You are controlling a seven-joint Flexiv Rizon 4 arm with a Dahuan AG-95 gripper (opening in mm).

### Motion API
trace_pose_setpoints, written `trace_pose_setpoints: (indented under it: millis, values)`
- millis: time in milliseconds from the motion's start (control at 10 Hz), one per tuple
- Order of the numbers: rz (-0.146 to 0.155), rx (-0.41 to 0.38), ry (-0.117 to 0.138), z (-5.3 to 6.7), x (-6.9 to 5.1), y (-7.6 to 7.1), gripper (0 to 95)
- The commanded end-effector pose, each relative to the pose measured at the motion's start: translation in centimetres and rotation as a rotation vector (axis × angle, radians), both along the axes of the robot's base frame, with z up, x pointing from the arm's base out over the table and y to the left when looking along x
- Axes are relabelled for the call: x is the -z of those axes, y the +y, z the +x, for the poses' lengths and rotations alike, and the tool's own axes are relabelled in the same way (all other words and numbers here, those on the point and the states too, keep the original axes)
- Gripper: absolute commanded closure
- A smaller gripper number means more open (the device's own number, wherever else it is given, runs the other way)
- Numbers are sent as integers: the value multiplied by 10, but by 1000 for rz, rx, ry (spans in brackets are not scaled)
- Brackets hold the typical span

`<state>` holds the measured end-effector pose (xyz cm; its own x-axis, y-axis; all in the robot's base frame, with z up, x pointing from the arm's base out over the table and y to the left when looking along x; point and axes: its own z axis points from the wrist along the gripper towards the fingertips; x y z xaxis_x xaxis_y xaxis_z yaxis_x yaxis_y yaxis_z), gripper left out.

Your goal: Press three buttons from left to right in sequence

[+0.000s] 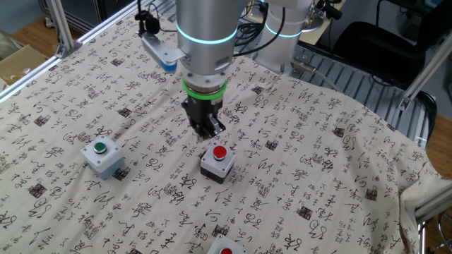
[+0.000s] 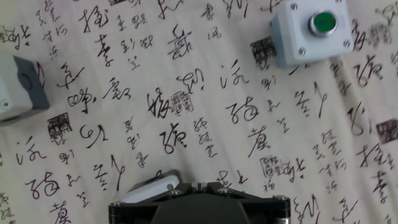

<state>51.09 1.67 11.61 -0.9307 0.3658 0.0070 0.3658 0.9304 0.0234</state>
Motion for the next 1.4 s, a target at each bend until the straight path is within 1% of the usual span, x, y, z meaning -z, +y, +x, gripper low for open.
trace_pose_setpoints:
  millis: [100, 200, 300, 400, 600, 700, 900, 1000, 1300, 1400]
  values:
    - [2, 15, -2, -4, 1, 6, 950]
    - [5, 27, -3, -6, 3, 11, 950]
    - [18, 29, -5, -7, 5, 11, 950]
    - [17, 28, -5, -7, 6, 11, 950]
    - [7, 27, -7, -7, 6, 11, 950]
    - [3, 25, -12, -7, 6, 11, 950]
    - [5, 23, -16, -6, 8, 12, 950]
    - [-3, 15, -17, -5, 10, 12, 950]
    - [-8, 11, -14, -5, 10, 12, 950]
    - [-17, 9, -11, -5, 10, 12, 950]
